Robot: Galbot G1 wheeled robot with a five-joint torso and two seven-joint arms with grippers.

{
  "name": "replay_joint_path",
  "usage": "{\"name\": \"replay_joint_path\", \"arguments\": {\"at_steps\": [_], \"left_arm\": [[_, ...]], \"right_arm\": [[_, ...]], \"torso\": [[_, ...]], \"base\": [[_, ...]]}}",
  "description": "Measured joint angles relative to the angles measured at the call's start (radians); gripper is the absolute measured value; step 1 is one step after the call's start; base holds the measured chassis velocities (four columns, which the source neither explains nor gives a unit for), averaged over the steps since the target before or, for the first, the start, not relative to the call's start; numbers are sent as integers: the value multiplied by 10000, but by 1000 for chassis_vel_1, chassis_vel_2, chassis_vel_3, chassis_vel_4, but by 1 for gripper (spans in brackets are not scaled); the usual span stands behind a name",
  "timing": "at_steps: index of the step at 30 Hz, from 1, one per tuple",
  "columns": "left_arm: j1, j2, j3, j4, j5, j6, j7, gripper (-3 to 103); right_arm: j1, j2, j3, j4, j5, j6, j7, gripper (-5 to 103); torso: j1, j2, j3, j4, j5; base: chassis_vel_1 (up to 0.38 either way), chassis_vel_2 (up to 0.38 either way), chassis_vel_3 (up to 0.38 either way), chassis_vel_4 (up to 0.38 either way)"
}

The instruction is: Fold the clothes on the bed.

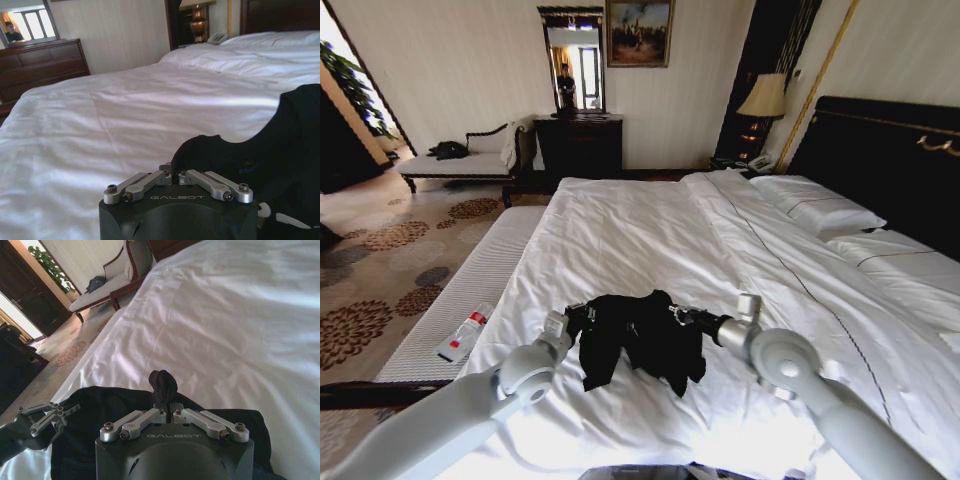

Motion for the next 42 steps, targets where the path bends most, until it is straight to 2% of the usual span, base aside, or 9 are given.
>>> {"name": "replay_joint_path", "arguments": {"at_steps": [7, 11, 13, 16, 18, 21, 23, 31, 42], "left_arm": [[-243, -569, 75, 851, 208, -184, 195, 1], [-1172, -1553, 443, 1895, 151, -230, 272, 1], [-1344, -1703, 517, 2106, 124, -231, 289, 1], [-2446, -2839, 997, 3787, 28, -320, 400, 1], [-2611, -3007, 1070, 4046, 28, -364, 481, 1], [-3432, -3884, 1351, 5616, 134, -593, 759, 1], [-3541, -4000, 1367, 5830, 169, -630, 784, 1], [-5058, -5490, 1474, 8921, 592, -1069, 1437, 1], [-6048, -6869, 1461, 11458, 1191, -1568, 2093, 1]], "right_arm": [[437, 399, -523, -934, -433, 29, -310, 1], [1245, 733, -1052, -2158, -854, 137, -626, 1], [1398, 775, -1123, -2375, -901, 165, -687, 1], [2550, 1034, -1641, -3707, -1150, 340, -985, 1], [2776, 1084, -1730, -3938, -1199, 378, -1049, 1], [3998, 1423, -2150, -5391, -1583, 628, -1418, 1], [4168, 1481, -2185, -5630, -1626, 661, -1463, 1], [5630, 2186, -2515, -8062, -2169, 1009, -2029, 1], [7037, 3313, -3106, -10311, -3006, 1491, -2579, 1]], "torso": [[-1, 0, 0, 2, 0], [0, 0, 0, 1, 2], [-1, 1, -1, -1, -1], [0, 0, 0, -1, 0], [1, 0, 0, -1, 0], [3, -1, 1, 2, 1], [3, -1, 1, 2, 0], [1, 0, 1, 0, 3], [-1, 0, 0, 1, 0]], "base": [[0, 0, 0, 0], [0, 0, 0, 0], [0, 0, 0, 0], [0, 0, 0, 0], [0, 0, 0, 0], [0, 0, 0, 0], [0, 0, 0, 0], [0, 0, 0, 0], [0, 0, 0, 0]]}}
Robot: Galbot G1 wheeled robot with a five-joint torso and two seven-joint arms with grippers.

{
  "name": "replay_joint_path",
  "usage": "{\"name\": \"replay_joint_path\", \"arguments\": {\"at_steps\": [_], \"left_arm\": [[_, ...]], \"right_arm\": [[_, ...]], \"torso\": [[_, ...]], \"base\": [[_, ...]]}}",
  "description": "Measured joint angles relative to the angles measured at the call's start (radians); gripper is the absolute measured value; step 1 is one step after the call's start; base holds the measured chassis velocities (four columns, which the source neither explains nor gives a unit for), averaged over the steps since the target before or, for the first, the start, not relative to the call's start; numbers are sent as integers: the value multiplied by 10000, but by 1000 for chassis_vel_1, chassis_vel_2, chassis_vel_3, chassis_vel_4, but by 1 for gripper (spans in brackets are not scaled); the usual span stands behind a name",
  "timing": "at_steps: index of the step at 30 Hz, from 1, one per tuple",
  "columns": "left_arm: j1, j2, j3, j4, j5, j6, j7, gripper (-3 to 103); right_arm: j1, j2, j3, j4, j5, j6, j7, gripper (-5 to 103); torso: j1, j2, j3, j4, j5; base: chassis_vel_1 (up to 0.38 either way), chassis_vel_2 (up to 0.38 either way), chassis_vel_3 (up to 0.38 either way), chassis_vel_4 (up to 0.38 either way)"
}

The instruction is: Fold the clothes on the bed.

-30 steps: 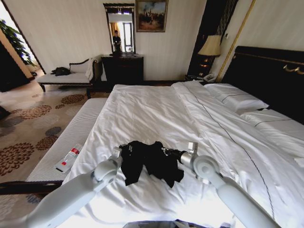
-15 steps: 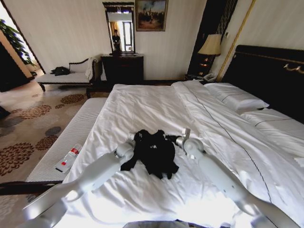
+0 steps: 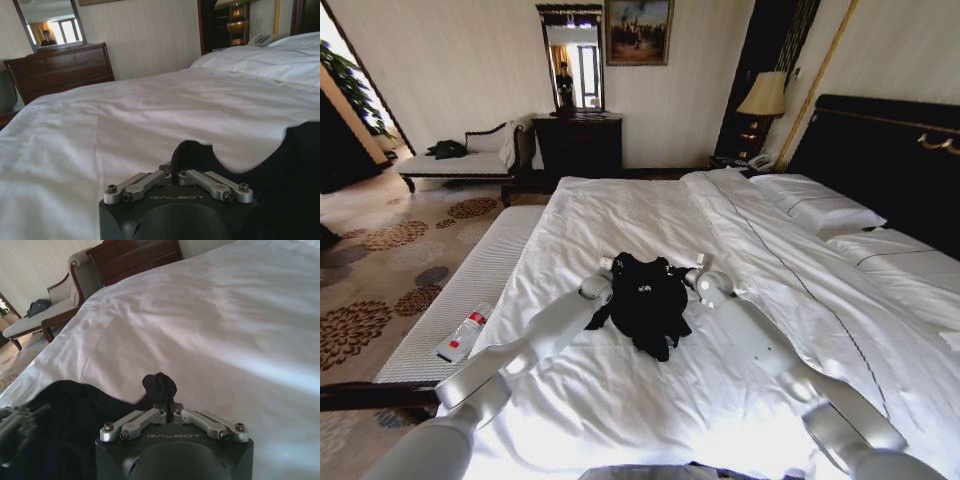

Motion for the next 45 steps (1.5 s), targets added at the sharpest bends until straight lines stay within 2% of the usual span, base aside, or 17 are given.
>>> {"name": "replay_joint_path", "arguments": {"at_steps": [6, 11, 15, 18, 19, 21, 23, 24, 27, 29, 32, 33, 36, 41, 42, 43, 45], "left_arm": [[-692, -1135, -290, 2243, 457, -347, 473, 1], [-984, -1679, -562, 3393, 987, -543, 734, 1], [-1155, -1996, -943, 4184, 1316, -633, 908, 1], [-1111, -1923, -1162, 4121, 1438, -634, 847, 1], [-1090, -1892, -1202, 4094, 1459, -630, 803, -2], [-1021, -1782, -1478, 4055, 1478, -507, 626, 7], [-989, -1726, -1520, 3980, 1455, -448, 612, 12], [-966, -1689, -1522, 3929, 1446, -426, 609, 12], [-771, -1431, -1483, 3481, 1380, -361, 589, 28], [-733, -1379, -1478, 3347, 1349, -349, 582, 28], [-669, -1222, -1418, 3043, 1292, -313, 576, 44], [-669, -1222, -1418, 3043, 1292, -313, 576, 44], [-728, -1171, -1436, 3009, 1285, -266, 497, 60], [-732, -939, -1470, 2647, 1191, -145, 304, 72], [-488, -510, -1408, 1734, 825, 28, 52, 82], [-383, -332, -1359, 1395, 674, 80, -23, 88], [-210, -25, -1293, 875, 452, 153, -149, 88]], "right_arm": [[1093, 1018, -236, -1868, -632, 381, -320, 1], [1414, 1303, -182, -2650, -883, 557, -439, 1], [1495, 1452, -153, -3005, -1028, 645, -490, 1], [1498, 1625, -173, -3134, -1174, 693, -492, -2], [1498, 1661, -187, -3154, -1204, 702, -493, 3], [1443, 1758, -274, -3159, -1299, 742, -500, 14], [1356, 1724, -289, -3037, -1301, 757, -501, 14], [1298, 1693, -299, -2956, -1300, 760, -500, 19], [1068, 1440, -338, -2609, -1267, 772, -444, 35], [1052, 1386, -333, -2561, -1241, 774, -413, 35], [1061, 1125, -319, -2415, -1116, 777, -230, 51], [1061, 1125, -319, -2415, -1116, 777, -230, 51], [1098, 691, -361, -2139, -1008, 791, -63, 68], [834, 76, -229, -1516, -761, 709, 251, 79], [347, -512, 62, -691, -516, 571, 453, 89], [111, -749, 194, -313, -458, 534, 504, 89], [-244, -1049, 372, 209, -417, 495, 540, 94]], "torso": [[1, 0, 0, 1, -1], [0, 1, -2, -1, 0], [-1, 1, -2, -4, 0], [0, 1, -2, -7, -1], [0, 2, -2, -6, -1], [0, 1, -1, 6, -1], [0, 2, -2, 6, -1], [0, 1, -1, 6, -1], [-1, 2, -1, 0, -1], [-2, 2, -2, -2, -1], [-1, 1, -1, -3, 0], [-1, 1, -1, -3, 0], [-1, 2, -1, 1, -1], [-1, 2, -2, 0, 0], [0, 1, -2, -1, 3], [0, 2, -1, -2, -3], [0, 2, -2, -8, -2]], "base": [[0, 0, 0, 0], [0, 0, 0, 0], [0, 0, 0, 0], [0, 0, 0, 0], [0, 0, 0, 0], [0, 0, 0, 0], [0, 0, 0, 0], [0, 0, 0, 0], [0, 0, 0, 0], [0, 0, 0, 0], [0, 0, 0, 0], [0, 0, 0, 0], [0, 0, 0, 0], [0, 0, 0, 0], [0, 0, 0, 0], [0, 0, 0, 0], [0, 0, 0, 0]]}}
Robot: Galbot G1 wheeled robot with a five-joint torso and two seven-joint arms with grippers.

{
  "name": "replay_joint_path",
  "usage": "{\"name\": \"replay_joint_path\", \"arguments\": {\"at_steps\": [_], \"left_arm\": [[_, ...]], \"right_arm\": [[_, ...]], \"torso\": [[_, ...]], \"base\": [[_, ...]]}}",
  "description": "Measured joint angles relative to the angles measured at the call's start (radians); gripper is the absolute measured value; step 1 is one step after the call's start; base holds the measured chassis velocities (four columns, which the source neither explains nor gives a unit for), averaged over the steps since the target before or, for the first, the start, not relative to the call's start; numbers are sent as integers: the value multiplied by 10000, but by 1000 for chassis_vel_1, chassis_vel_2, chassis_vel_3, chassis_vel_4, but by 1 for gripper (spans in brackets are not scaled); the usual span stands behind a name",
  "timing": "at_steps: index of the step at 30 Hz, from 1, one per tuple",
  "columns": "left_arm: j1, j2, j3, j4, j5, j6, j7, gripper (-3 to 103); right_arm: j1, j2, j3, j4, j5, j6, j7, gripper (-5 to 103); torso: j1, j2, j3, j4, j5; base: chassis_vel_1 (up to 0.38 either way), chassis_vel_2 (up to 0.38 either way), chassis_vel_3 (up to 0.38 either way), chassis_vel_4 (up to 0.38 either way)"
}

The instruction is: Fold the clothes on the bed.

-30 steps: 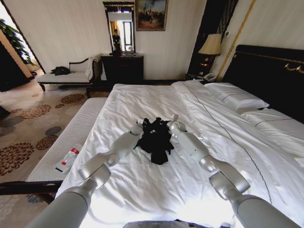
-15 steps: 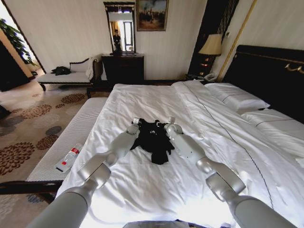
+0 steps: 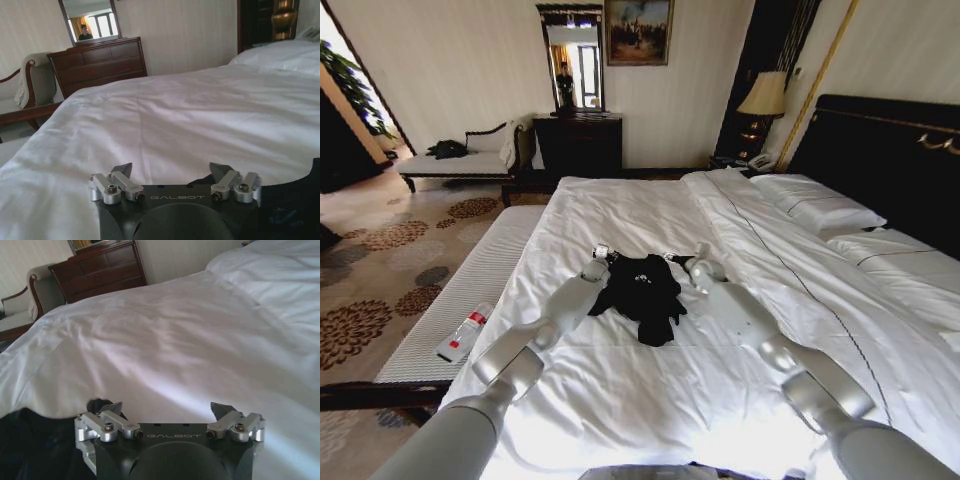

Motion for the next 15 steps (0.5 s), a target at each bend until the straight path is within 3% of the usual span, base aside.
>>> {"name": "replay_joint_path", "arguments": {"at_steps": [1, 2, 3, 4, 7, 12, 15], "left_arm": [[88, 156, 32, -257, -93, 12, -39, 93], [475, 741, 115, -1324, -431, 105, -250, 97], [475, 741, 115, -1324, -431, 105, -250, 97], [1071, 1567, 174, -2676, -790, 162, -385, 99], [2356, 2736, 93, -4725, -960, 154, -542, 100], [3199, 3387, -94, -5971, -969, 66, -657, 100], [4625, 4294, -1016, -7304, -981, -56, -676, 100]], "right_arm": [[-131, -95, 64, 176, 5, -13, 14, 98], [-792, -571, 402, 1078, -4, -60, 33, 99], [-792, -571, 402, 1078, -4, -60, 33, 99], [-1634, -1008, 898, 2098, -164, -64, 21, 100], [-3006, -1482, 1671, 3502, -418, -69, 5, 100], [-4262, -1718, 2440, 4576, -451, -99, 9, 100], [-5770, -1911, 3330, 5948, -460, -94, 28, 100]], "torso": [[1, 0, 0, 0, 3], [0, 0, 1, 4, 7], [0, 0, 1, 4, 7], [-2, 2, -4, 1, -1], [-3, 2, -1, 12, -3], [-4, 1, -2, 11, 3], [-4, 2, -3, -3, 0]], "base": [[0, 0, 0, 0], [0, 0, 0, 0], [0, 0, 0, 0], [0, 0, 0, 0], [0, 0, 0, 0], [0, 0, 0, 0], [0, 0, 0, 0]]}}
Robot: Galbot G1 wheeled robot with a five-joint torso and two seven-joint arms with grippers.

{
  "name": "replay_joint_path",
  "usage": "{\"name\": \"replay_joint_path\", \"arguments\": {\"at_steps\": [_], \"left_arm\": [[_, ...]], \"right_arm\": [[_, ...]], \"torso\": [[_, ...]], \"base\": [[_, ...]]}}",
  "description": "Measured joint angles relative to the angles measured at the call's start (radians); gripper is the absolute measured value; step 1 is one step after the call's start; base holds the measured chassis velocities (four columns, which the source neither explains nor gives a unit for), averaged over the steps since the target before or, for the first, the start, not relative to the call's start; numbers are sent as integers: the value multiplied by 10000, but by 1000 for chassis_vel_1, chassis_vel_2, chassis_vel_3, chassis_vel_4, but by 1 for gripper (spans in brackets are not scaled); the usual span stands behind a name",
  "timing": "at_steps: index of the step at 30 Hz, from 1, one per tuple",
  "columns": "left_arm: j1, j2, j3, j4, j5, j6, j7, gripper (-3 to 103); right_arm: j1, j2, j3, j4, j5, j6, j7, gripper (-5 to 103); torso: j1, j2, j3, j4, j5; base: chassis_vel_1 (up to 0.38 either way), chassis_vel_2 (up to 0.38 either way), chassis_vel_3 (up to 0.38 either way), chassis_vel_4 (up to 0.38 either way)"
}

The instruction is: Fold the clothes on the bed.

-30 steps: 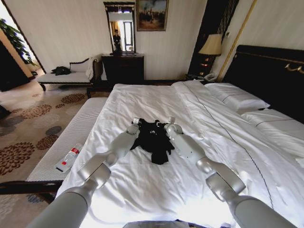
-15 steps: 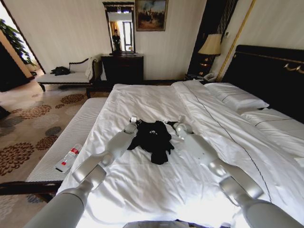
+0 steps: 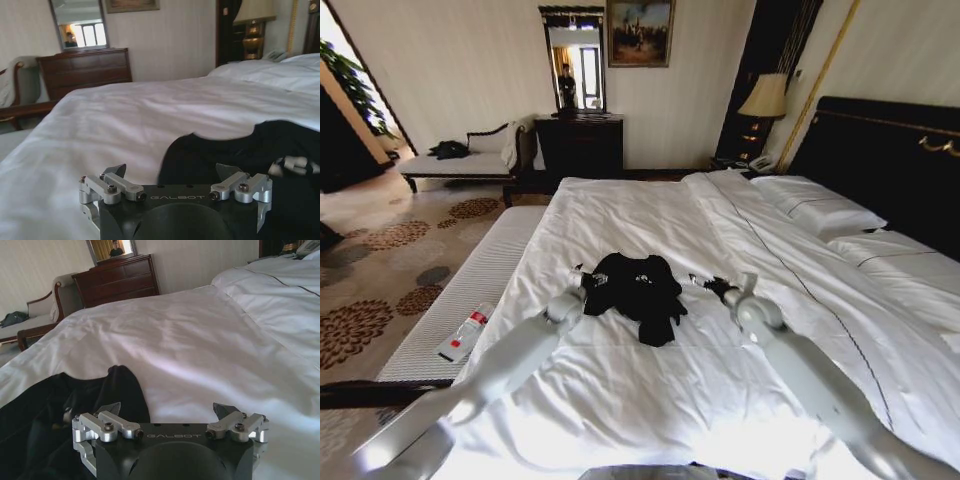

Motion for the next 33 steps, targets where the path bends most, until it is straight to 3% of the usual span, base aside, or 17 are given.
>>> {"name": "replay_joint_path", "arguments": {"at_steps": [2, 4, 6, 8, 11, 16, 33], "left_arm": [[474, 246, -410, -316, 26, -21, 25, 100], [1891, 829, -1579, -1203, 162, -86, 77, 100], [2876, 1027, -2170, -1722, 330, -133, 185, 100], [3416, 1047, -2505, -2040, 533, -212, 237, 100], [4406, 893, -2930, -2650, 850, -328, 300, 100], [5847, 532, -3414, -3261, 1387, -497, 429, 100], [9154, -398, -5071, -4575, 1902, -859, 909, 100]], "right_arm": [[-219, 0, 71, 213, -15, 3, -1, 100], [-715, 77, 136, 659, -68, 5, -8, 100], [-1278, 174, 356, 959, -80, 7, -22, 100], [-1632, 227, 562, 1139, -77, 7, -36, 100], [-2611, 331, 1016, 1523, 6, -2, -105, 100], [-3780, 499, 1622, 2069, 371, -62, -216, 100], [-4519, 1204, 1637, 2481, 2234, -799, -128, 100]], "torso": [[0, -1, 1, 0, -2], [2, 0, 1, 15, 5], [3, -1, 4, 25, -2], [3, 0, 2, 20, -2], [1, 0, 2, 4, 0], [4, -2, 3, 6, 3], [4, -2, 4, 10, 2]], "base": [[0, 0, 0, 0], [0, 0, 0, 0], [22, 26, -4, 1], [22, 26, -4, 1], [0, 0, 0, 0], [0, 0, 0, 0], [0, 0, 0, 0]]}}
